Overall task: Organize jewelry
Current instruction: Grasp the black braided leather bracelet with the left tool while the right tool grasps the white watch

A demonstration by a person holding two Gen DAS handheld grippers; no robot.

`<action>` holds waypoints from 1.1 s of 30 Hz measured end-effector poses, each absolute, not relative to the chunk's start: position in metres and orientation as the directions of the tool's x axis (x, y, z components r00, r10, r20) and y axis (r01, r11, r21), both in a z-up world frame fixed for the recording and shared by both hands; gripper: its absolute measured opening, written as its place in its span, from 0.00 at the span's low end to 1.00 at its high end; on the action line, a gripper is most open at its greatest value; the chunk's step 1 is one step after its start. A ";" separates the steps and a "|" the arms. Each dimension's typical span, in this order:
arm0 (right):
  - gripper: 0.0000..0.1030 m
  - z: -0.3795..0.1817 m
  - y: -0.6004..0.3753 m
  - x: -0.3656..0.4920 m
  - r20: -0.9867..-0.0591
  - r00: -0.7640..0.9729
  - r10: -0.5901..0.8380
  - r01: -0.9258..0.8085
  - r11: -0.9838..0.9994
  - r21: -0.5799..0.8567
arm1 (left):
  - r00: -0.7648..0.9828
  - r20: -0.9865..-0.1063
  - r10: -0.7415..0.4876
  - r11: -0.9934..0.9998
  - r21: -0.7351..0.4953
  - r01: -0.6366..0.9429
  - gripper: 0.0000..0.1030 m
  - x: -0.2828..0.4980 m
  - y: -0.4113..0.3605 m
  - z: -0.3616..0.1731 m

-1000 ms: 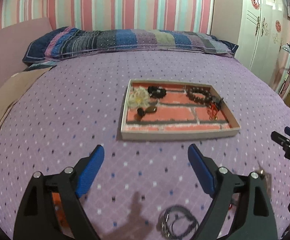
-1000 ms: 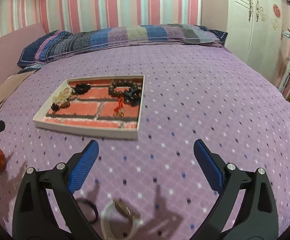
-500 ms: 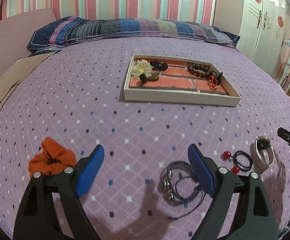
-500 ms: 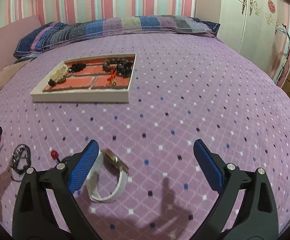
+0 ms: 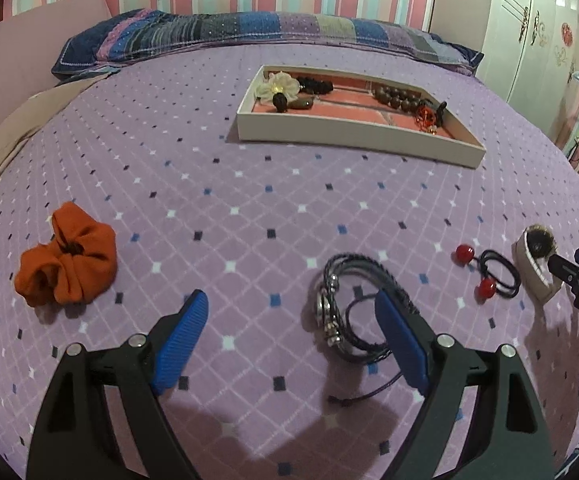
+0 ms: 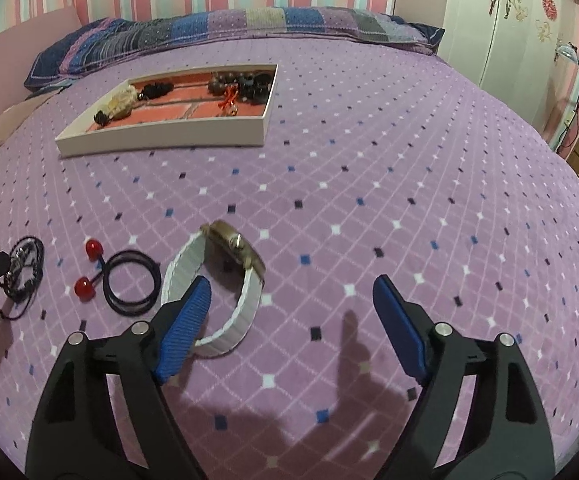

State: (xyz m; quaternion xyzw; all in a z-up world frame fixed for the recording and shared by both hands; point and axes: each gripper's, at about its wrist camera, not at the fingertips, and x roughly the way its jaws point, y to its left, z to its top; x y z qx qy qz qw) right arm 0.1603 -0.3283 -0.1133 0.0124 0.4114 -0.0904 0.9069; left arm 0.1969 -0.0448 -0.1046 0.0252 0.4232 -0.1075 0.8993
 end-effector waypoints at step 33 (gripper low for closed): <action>0.42 -0.131 -0.320 0.168 -0.752 0.655 -0.072 0.145 0.989 0.031 | 0.611 -0.769 -0.189 0.967 -0.037 0.253 0.37 0.205 -0.065 -0.122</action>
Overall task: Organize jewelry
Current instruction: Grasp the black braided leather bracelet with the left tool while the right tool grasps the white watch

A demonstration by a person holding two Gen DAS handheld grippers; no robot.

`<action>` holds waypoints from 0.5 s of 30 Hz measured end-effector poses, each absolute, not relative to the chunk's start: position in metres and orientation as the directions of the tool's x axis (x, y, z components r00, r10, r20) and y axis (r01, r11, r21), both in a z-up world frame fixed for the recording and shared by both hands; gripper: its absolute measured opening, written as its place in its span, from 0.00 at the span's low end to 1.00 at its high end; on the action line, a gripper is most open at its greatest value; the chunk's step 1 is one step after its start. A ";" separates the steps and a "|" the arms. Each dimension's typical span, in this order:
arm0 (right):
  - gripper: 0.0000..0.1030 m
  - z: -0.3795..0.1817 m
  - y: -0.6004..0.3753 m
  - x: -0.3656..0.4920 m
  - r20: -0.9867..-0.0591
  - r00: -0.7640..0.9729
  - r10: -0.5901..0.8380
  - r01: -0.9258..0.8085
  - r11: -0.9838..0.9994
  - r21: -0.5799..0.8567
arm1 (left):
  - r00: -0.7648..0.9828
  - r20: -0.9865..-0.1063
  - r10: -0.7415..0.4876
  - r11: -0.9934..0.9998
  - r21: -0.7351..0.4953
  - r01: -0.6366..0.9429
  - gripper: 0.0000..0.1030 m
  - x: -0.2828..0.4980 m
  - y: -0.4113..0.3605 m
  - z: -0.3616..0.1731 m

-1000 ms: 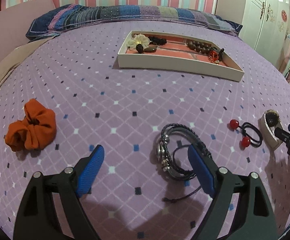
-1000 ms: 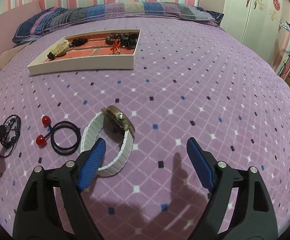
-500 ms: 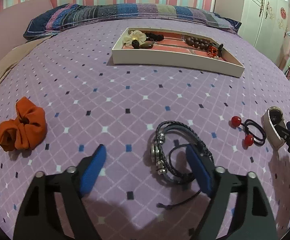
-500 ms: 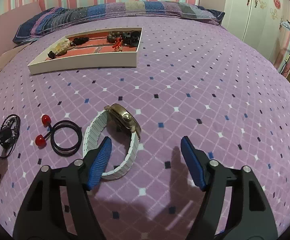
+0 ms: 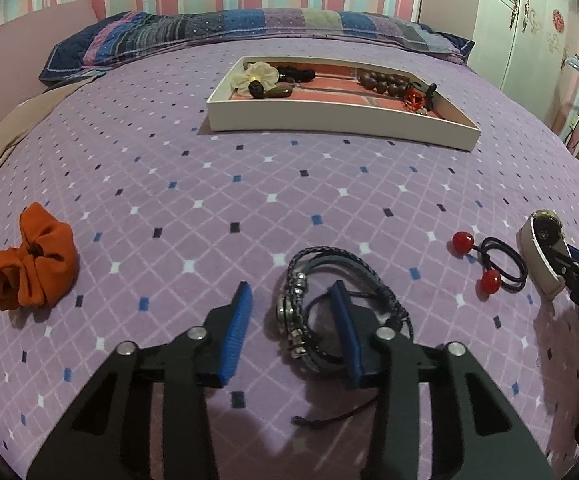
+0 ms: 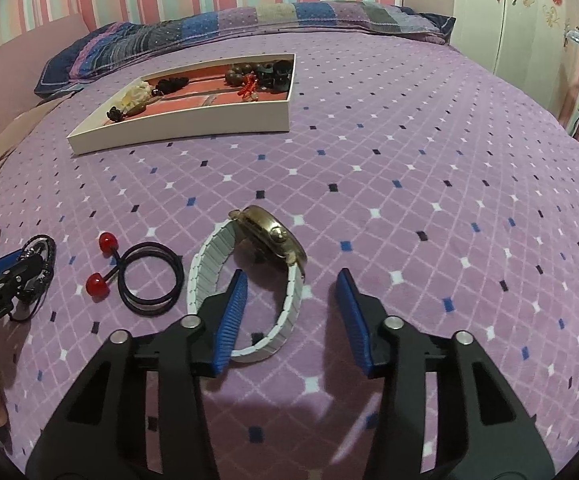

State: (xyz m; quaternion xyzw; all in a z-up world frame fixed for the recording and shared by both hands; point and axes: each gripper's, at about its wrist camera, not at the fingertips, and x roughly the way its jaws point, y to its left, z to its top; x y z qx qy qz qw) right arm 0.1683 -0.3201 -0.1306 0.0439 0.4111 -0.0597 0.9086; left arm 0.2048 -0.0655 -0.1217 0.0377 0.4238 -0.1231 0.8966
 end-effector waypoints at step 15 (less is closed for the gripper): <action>0.25 -0.130 -0.317 0.169 -0.753 0.655 -0.059 0.142 0.989 0.046 | 0.603 -0.771 -0.205 0.967 -0.065 0.245 0.17 0.205 -0.062 -0.120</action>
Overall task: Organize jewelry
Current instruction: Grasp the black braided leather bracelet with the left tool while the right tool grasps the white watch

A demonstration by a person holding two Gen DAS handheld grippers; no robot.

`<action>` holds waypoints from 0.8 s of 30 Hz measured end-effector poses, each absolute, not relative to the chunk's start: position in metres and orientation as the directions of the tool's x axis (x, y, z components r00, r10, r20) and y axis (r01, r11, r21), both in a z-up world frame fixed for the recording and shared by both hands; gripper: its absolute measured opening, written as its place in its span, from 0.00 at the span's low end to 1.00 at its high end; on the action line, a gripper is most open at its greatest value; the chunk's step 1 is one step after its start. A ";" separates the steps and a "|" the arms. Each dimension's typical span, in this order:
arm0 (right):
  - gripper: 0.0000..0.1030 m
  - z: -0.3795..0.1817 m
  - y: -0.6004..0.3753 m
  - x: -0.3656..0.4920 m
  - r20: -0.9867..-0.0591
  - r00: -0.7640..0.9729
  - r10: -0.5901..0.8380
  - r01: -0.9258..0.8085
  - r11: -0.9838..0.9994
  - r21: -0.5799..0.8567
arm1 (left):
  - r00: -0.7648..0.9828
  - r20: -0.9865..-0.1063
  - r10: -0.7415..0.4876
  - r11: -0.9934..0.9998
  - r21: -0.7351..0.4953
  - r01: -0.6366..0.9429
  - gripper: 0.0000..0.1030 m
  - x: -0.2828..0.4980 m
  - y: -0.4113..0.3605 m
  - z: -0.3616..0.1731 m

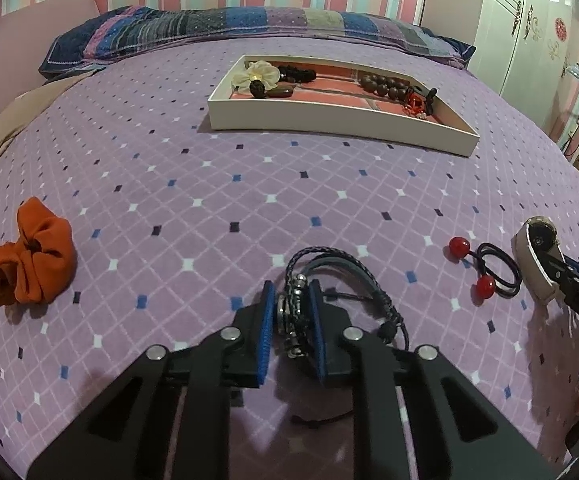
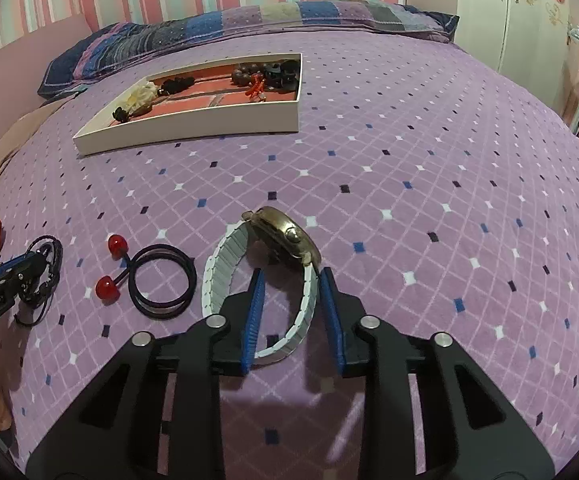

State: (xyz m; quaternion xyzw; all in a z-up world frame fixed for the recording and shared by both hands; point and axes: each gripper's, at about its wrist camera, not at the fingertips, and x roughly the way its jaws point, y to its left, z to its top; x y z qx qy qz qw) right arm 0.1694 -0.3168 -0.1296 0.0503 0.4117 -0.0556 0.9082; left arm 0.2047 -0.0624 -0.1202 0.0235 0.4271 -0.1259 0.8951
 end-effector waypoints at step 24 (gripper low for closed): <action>0.11 -0.123 -0.322 0.166 -0.723 0.689 -0.040 0.146 0.986 0.085 | 0.624 -0.749 -0.223 0.966 -0.082 0.246 0.16 0.203 -0.057 -0.111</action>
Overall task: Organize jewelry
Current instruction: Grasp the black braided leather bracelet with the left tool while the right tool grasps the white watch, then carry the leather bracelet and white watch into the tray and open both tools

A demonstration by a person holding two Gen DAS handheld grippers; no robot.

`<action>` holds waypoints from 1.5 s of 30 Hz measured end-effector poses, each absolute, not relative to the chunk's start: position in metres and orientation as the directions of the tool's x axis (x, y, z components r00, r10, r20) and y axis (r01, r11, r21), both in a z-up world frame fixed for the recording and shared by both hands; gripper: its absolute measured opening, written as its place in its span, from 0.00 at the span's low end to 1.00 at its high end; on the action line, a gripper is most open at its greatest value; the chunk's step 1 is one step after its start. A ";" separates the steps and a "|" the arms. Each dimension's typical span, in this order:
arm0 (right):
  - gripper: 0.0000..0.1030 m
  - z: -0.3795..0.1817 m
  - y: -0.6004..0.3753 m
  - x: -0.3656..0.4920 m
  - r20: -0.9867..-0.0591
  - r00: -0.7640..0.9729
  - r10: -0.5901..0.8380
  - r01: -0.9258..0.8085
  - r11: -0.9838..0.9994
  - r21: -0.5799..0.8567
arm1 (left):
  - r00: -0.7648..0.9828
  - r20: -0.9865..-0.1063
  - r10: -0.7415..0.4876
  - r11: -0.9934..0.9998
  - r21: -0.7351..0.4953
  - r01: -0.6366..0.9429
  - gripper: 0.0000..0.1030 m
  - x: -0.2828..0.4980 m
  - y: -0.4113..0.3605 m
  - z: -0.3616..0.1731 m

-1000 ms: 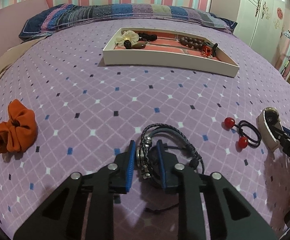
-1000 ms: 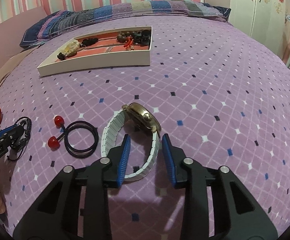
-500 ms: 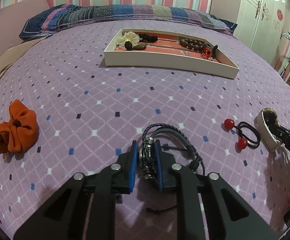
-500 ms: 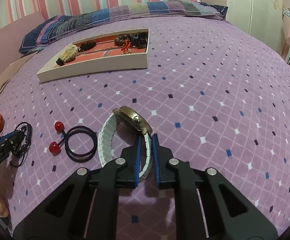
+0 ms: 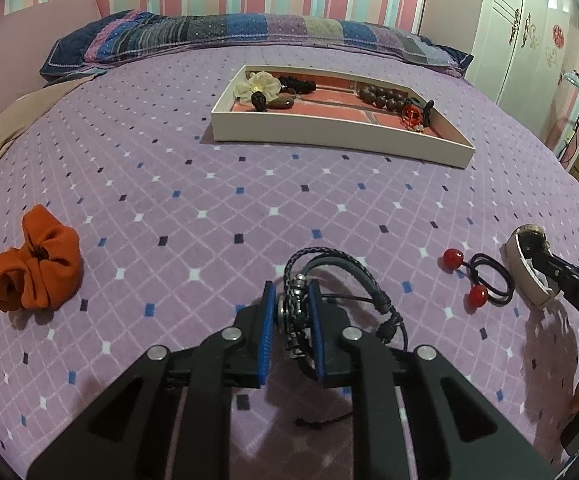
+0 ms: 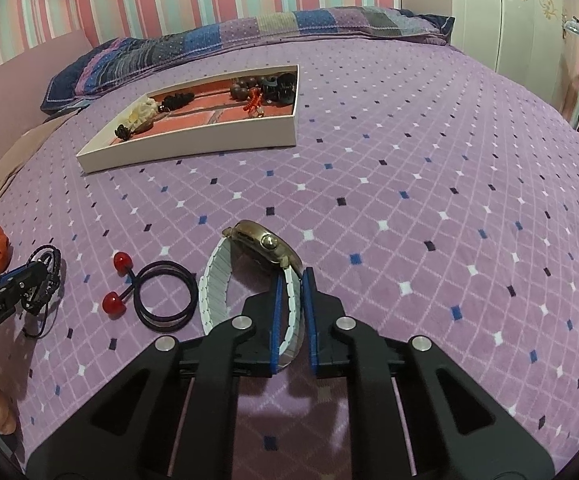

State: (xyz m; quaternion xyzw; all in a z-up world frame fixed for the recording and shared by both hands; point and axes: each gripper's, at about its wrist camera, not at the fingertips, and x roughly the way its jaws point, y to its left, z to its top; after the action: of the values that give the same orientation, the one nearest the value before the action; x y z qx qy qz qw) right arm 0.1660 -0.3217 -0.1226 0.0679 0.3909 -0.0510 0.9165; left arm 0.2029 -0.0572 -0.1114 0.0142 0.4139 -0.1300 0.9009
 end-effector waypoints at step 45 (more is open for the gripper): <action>0.11 -0.063 -0.306 0.364 -0.677 0.736 -0.030 0.127 0.987 0.095 | 0.717 -0.664 -0.214 0.970 -0.061 0.233 0.16 0.389 -0.101 -0.046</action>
State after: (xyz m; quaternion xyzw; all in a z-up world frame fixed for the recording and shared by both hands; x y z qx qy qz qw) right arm 0.3635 -0.3060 -0.0626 0.0675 0.3610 -0.0423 0.9292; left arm 0.3885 -0.1011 -0.0457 0.0136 0.3565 -0.1207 0.9264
